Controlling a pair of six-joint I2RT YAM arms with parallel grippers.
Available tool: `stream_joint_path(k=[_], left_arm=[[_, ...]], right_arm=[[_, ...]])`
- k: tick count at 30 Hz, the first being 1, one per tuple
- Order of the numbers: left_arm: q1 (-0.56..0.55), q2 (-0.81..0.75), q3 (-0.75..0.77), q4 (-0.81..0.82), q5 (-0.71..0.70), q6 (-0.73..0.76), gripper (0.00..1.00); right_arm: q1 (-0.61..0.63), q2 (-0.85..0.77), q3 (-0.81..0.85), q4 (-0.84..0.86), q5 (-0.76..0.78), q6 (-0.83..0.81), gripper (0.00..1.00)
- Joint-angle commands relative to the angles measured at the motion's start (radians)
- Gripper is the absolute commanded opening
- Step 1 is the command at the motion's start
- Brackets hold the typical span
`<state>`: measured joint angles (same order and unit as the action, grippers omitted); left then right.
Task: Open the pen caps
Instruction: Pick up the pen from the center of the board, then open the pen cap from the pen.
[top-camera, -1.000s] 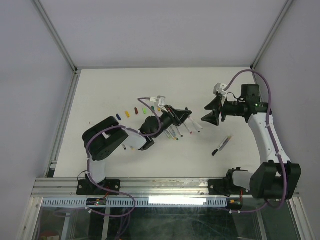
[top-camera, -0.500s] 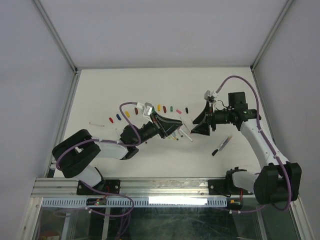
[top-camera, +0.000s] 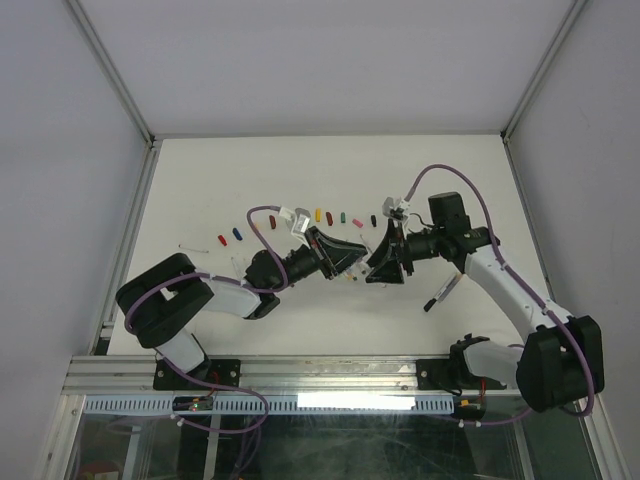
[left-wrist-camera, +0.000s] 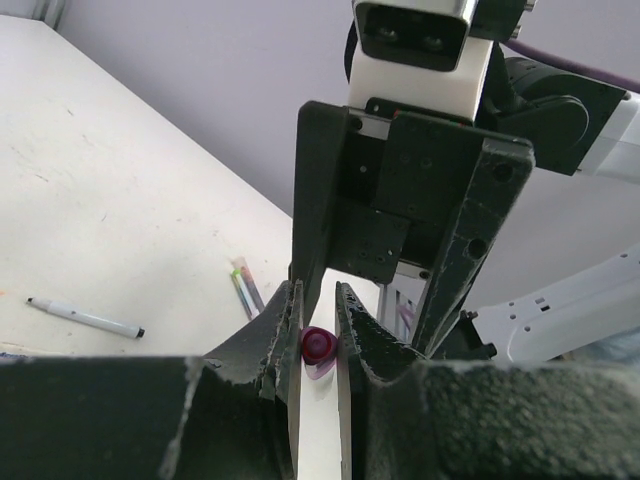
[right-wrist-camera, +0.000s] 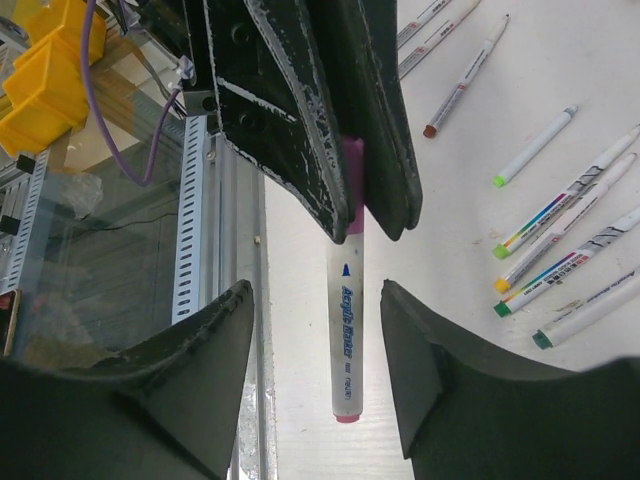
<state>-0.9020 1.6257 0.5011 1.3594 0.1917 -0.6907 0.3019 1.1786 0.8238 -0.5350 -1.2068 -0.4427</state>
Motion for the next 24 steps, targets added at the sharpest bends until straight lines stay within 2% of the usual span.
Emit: stream_joint_path(k=[1, 4, 7, 10, 12, 16, 19, 24], left_arm=[[-0.002, -0.007, 0.018, 0.114, -0.027, -0.006, 0.0], [-0.002, -0.001, 0.013, 0.133, -0.038, -0.014, 0.0], [-0.002, -0.002, 0.006, 0.134, -0.052, -0.012, 0.0], [-0.001, -0.013, -0.005, 0.135, -0.079, -0.003, 0.0], [0.003, -0.025, -0.016, 0.141, -0.112, 0.009, 0.0], [0.057, -0.056, -0.039, 0.178, -0.187, 0.016, 0.0], [0.14, -0.073, -0.032, 0.189, -0.248, -0.006, 0.0], [0.299, -0.039, 0.003, 0.255, -0.262, -0.092, 0.0]], right_arm=[[0.039, 0.011, -0.004, 0.075, 0.045, 0.041, 0.53], [0.06, 0.019, -0.007, 0.086, 0.07, 0.034, 0.48], [0.071, 0.026, -0.003, 0.082, 0.078, 0.024, 0.37], [0.075, 0.034, 0.006, 0.062, 0.078, 0.005, 0.11], [0.078, 0.045, 0.016, 0.037, 0.079, -0.013, 0.0], [0.083, 0.072, 0.038, -0.005, 0.086, -0.04, 0.0], [0.086, 0.096, 0.052, -0.033, 0.085, -0.056, 0.0], [0.092, 0.156, 0.085, -0.094, 0.091, -0.096, 0.0]])
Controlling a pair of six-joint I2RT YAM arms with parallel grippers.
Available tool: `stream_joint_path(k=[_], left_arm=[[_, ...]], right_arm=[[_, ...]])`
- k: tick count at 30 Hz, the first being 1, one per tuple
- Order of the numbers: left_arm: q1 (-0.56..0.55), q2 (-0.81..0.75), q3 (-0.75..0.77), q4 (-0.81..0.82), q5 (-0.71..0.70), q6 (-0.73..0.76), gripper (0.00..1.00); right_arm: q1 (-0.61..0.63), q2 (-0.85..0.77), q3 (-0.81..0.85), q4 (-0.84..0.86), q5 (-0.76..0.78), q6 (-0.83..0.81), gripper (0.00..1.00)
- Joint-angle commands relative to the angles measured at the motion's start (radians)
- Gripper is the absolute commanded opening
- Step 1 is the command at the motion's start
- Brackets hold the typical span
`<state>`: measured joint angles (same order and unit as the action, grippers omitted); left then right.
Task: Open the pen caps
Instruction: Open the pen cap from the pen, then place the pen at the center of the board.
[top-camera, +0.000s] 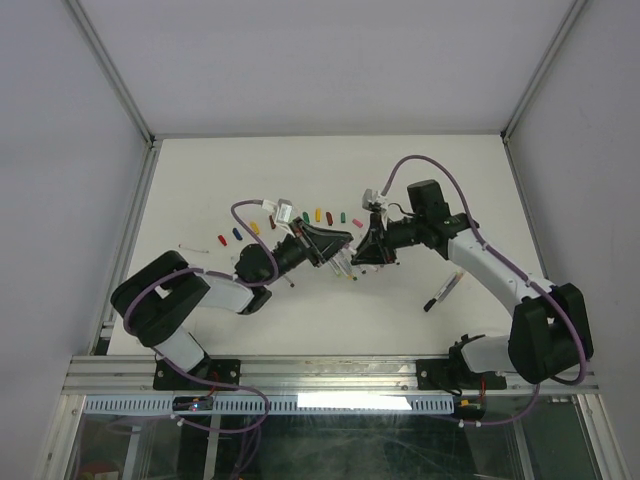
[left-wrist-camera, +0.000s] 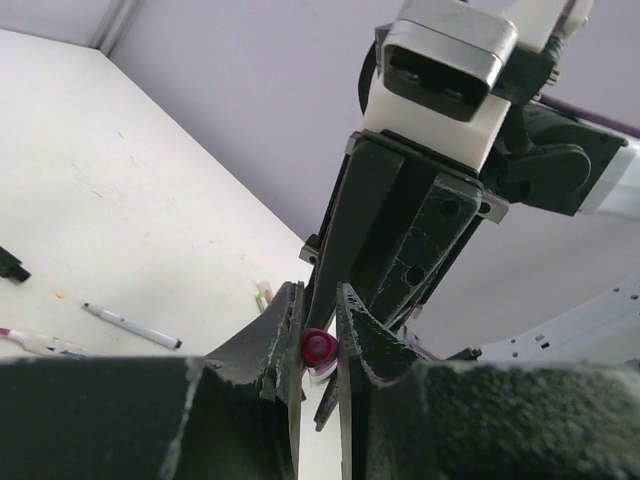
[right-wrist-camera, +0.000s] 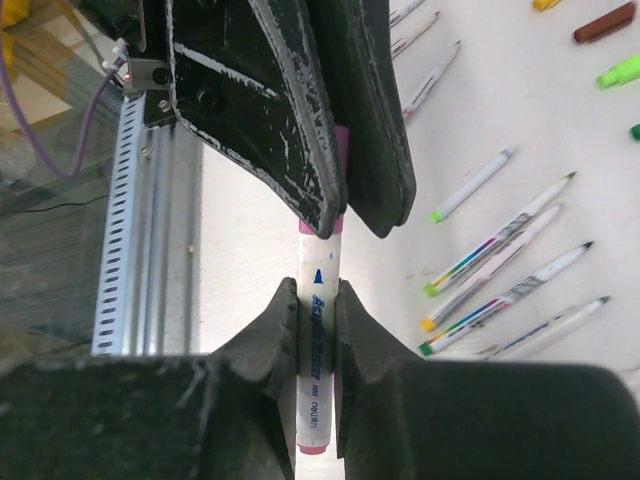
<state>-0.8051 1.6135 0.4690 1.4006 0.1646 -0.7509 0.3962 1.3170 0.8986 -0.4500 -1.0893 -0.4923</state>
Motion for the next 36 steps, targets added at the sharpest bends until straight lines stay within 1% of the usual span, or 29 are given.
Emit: stream_joint_path(k=[1, 5, 10, 13, 16, 18, 21, 25, 28, 31, 36], left_arm=[[0.228, -0.025, 0.037, 0.222, -0.237, -0.045, 0.0], [0.285, -0.059, 0.019, 0.211, -0.227, -0.059, 0.0], [0.296, -0.155, -0.034, 0.135, -0.215, -0.03, 0.0], [0.296, -0.22, -0.046, 0.058, -0.159, -0.027, 0.0], [0.296, -0.269, -0.051, -0.043, -0.083, -0.038, 0.0], [0.296, -0.297, -0.061, -0.102, -0.049, -0.048, 0.0], [0.296, -0.342, -0.088, -0.157, -0.019, -0.068, 0.0], [0.296, -0.39, -0.131, -0.207, 0.004, -0.091, 0.0], [0.296, -0.415, -0.161, -0.222, 0.019, -0.105, 0.0], [0.296, -0.432, -0.182, -0.229, 0.031, -0.113, 0.0], [0.296, -0.429, -0.2, -0.235, 0.047, -0.13, 0.0]], right_arm=[[-0.002, 0.026, 0.015, -0.186, -0.019, -0.052, 0.0], [-0.001, 0.035, 0.025, -0.195, 0.014, -0.057, 0.0], [-0.014, 0.036, 0.027, -0.167, 0.091, -0.035, 0.0], [-0.05, 0.034, 0.027, -0.129, 0.163, -0.002, 0.0], [-0.117, 0.013, 0.015, -0.067, 0.288, 0.064, 0.0], [-0.156, -0.001, 0.003, -0.022, 0.386, 0.105, 0.0], [-0.202, -0.003, -0.008, 0.019, 0.486, 0.146, 0.0], [-0.224, 0.008, -0.028, 0.113, 0.659, 0.244, 0.01], [-0.225, 0.024, -0.039, 0.164, 0.76, 0.308, 0.03], [-0.226, 0.055, -0.042, 0.185, 0.804, 0.339, 0.05], [-0.226, 0.134, -0.03, 0.179, 0.797, 0.344, 0.08]])
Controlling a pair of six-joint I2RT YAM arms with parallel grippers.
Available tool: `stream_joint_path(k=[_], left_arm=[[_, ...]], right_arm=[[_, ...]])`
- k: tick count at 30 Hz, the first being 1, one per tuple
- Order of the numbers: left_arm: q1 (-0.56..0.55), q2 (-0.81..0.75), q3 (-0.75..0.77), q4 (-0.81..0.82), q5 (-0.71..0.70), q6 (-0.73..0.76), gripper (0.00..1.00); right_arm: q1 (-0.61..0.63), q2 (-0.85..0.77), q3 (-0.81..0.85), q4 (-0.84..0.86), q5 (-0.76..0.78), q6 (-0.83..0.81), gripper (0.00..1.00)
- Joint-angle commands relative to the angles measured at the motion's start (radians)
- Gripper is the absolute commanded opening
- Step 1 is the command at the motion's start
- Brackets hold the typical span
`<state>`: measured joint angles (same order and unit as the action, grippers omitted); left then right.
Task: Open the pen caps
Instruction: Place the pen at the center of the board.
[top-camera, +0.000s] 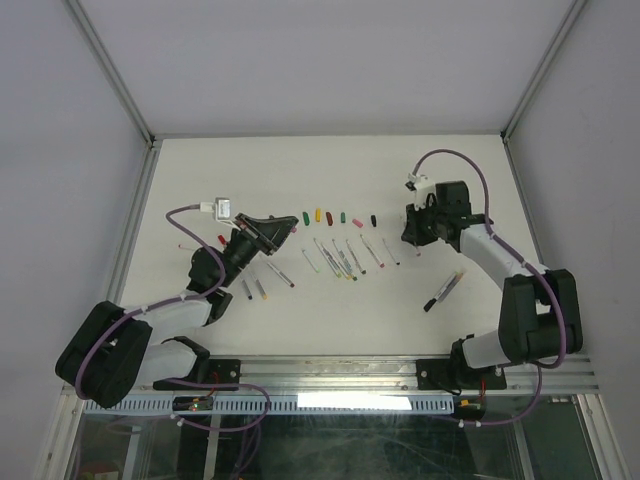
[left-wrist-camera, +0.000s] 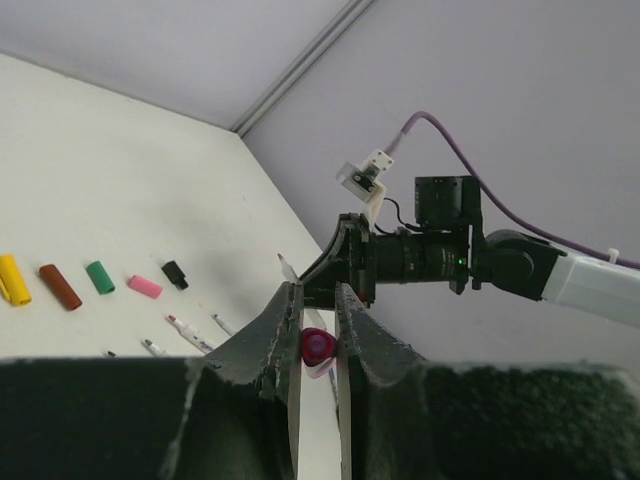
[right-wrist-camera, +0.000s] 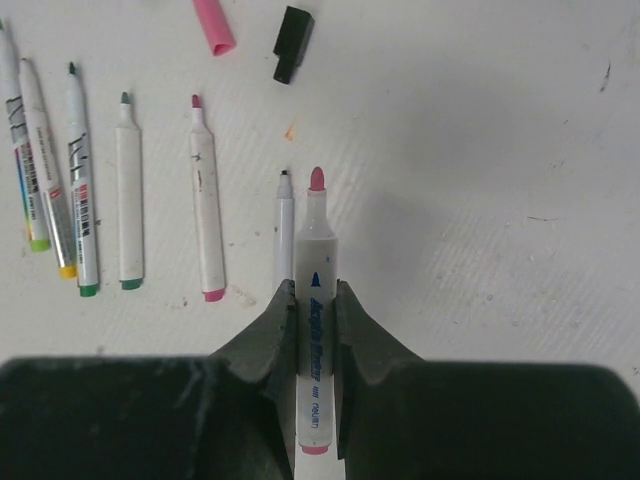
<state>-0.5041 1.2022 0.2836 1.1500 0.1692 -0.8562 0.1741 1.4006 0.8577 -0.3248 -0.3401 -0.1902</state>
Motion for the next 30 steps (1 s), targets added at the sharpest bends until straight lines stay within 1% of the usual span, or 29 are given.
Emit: stream_joint_path(k=[1, 9, 15, 16, 28, 30], left_arm=[[-0.005, -0.012, -0.018, 0.019, 0.047, -0.029, 0.0], [-0.006, 0.024, -0.03, 0.055, 0.083, -0.044, 0.0], [-0.007, 0.047, -0.032, 0.079, 0.096, -0.044, 0.0], [-0.007, 0.051, -0.033, 0.081, 0.098, -0.067, 0.0], [-0.007, 0.106, -0.039, 0.133, 0.12, -0.107, 0.0], [-0.008, 0.119, -0.035, 0.143, 0.127, -0.115, 0.0]], right_arm=[[-0.003, 0.068, 0.016, 0.049, 0.049, 0.042, 0.08], [-0.003, 0.17, 0.046, 0.021, 0.058, 0.04, 0.1], [-0.002, 0.221, 0.06, 0.004, 0.048, 0.04, 0.16], [-0.002, 0.227, 0.063, 0.001, 0.047, 0.04, 0.17], [-0.003, 0.239, 0.078, -0.016, 0.051, 0.039, 0.27], [-0.004, 0.235, 0.079, -0.018, 0.049, 0.037, 0.32]])
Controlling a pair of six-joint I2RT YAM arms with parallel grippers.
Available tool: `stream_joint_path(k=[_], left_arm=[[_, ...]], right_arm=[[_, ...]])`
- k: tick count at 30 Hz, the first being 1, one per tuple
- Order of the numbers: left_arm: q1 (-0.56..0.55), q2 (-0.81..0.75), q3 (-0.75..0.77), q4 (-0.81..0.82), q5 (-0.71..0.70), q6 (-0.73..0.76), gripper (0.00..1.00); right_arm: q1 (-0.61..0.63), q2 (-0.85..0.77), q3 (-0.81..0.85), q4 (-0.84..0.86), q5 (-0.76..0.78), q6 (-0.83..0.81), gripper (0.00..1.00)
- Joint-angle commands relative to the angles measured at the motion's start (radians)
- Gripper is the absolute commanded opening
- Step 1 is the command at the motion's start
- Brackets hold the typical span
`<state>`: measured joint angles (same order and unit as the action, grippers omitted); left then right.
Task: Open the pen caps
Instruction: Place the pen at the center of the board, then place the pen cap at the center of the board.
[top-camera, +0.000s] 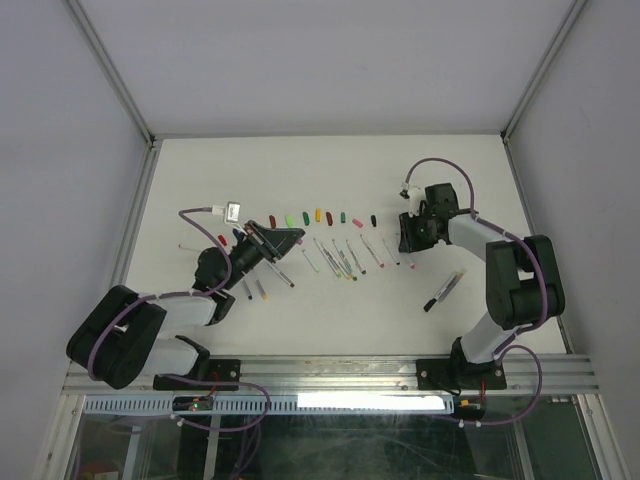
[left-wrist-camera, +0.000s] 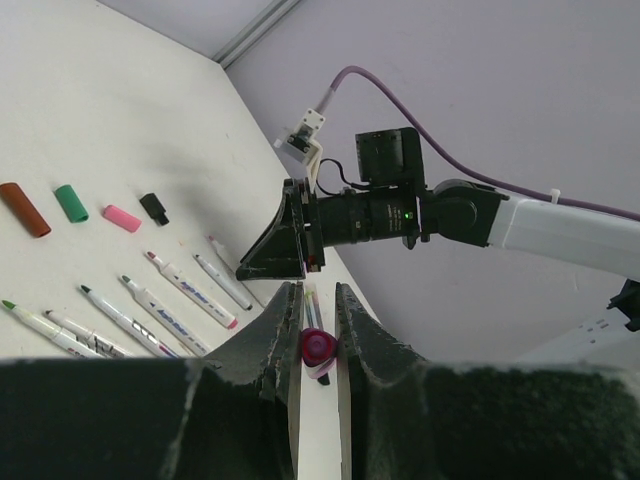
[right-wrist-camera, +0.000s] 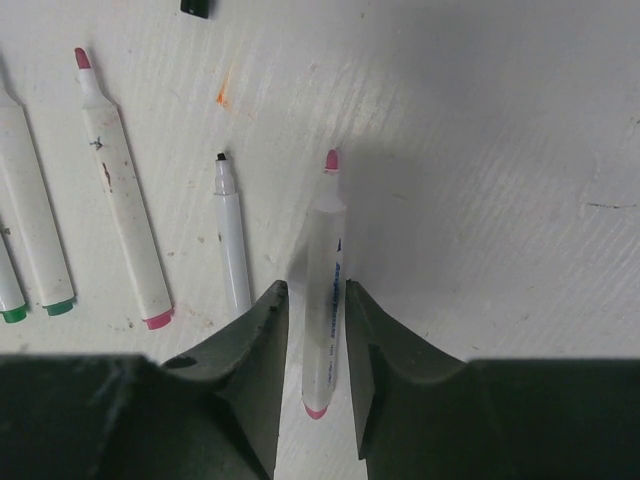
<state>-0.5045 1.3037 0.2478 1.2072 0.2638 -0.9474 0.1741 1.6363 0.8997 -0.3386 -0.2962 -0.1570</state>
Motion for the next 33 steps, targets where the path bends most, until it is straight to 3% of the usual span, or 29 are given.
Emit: stream_joint_path(k=[1, 11, 18, 27, 33], left_arm=[[-0.009, 0.026, 0.004, 0.091, 0.035, -0.027, 0.0], [-0.071, 0.175, 0.084, 0.104, 0.02, -0.027, 0.0], [-0.146, 0.338, 0.256, 0.047, 0.001, -0.005, 0.0], [-0.219, 0.585, 0.607, -0.283, -0.091, 0.033, 0.0], [-0.258, 0.715, 0.915, -0.699, -0.22, 0.1, 0.0]], right_arm=[[-0.004, -0.003, 0.037, -0.004, 0.006, 0.004, 0.33], [-0.012, -0.047, 0.041, -0.009, -0.014, -0.001, 0.34], [-0.025, -0.094, 0.039, -0.011, -0.033, -0.008, 0.34], [-0.053, -0.179, 0.034, -0.018, -0.061, -0.028, 0.34], [-0.082, -0.226, 0.033, -0.015, -0.067, -0.029, 0.35]])
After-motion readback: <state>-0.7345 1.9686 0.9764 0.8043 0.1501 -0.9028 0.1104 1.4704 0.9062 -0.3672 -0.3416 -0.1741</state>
